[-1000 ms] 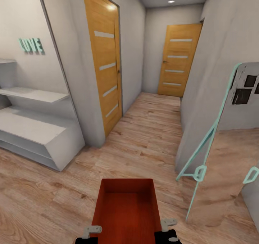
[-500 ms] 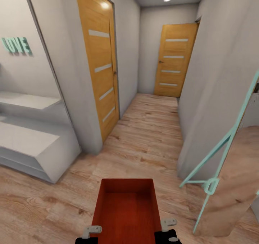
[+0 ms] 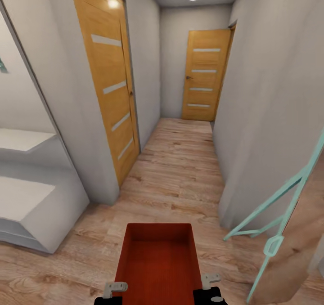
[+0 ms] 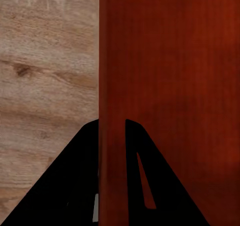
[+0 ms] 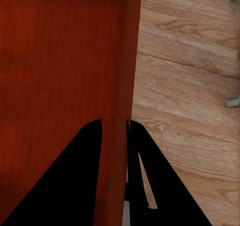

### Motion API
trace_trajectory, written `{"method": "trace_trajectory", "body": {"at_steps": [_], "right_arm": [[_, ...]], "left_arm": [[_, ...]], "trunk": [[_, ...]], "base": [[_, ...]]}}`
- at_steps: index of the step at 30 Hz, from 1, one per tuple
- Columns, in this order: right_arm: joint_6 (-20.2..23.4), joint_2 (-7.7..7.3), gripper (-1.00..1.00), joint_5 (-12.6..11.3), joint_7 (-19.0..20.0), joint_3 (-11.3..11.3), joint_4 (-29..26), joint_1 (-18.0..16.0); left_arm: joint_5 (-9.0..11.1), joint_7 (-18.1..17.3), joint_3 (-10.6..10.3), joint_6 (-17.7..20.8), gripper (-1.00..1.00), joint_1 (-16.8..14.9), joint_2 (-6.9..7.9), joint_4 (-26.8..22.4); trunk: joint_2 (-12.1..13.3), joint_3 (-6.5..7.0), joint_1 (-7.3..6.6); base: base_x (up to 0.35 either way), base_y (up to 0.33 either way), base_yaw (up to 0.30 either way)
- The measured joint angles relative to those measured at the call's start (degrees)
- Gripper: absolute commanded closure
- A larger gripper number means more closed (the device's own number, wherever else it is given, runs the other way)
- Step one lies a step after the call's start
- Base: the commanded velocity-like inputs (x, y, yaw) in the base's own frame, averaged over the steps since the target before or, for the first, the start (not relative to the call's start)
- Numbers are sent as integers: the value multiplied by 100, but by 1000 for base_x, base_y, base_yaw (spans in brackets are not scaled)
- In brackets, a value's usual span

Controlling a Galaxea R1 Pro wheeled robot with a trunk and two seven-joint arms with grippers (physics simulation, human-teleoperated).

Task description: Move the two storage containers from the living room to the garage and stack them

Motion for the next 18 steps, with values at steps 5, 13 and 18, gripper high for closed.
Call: {"method": "trace_trajectory", "body": {"at_steps": [5,13,18], "right_arm": [[1,0,100,0,0,0,1,-1],[2,0,100,2,0,-1,2,-1],[1,0,100,2,0,-1,1,0]], "left_arm": [[1,0,0,1,100,1,0,-1],[2,0,-1,1,100,1,0,1],[2,0,-1,0,100,0,0,2]], "trunk": [[0,0,0],[0,0,0],[0,0,0]], "base": [[314,158,-70],[314,121,-47],[315,111,-202]]}}
